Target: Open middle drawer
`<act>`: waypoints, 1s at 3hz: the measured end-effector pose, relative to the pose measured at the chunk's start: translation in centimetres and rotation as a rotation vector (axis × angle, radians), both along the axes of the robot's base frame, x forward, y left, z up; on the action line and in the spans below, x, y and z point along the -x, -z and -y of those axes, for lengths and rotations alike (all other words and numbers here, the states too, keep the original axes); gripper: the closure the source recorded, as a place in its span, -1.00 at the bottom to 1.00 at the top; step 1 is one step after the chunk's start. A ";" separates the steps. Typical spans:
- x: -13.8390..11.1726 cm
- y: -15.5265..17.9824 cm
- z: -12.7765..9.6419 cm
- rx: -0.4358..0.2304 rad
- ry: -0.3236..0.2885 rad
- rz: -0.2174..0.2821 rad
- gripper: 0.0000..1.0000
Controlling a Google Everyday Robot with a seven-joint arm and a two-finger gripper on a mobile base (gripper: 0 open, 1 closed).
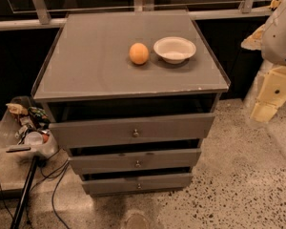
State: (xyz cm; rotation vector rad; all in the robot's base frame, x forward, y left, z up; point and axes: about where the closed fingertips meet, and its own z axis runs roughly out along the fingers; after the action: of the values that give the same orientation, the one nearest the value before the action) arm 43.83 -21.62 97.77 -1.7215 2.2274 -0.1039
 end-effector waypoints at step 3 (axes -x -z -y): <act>2.1 5.6 -3.1 -0.161 -0.066 -0.016 -1.00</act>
Offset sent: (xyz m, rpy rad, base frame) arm -0.0274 0.0320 -0.0570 0.1706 0.0377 0.0519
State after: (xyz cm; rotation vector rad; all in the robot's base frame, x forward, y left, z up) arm 41.76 -18.51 92.17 -1.7120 2.1242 0.1019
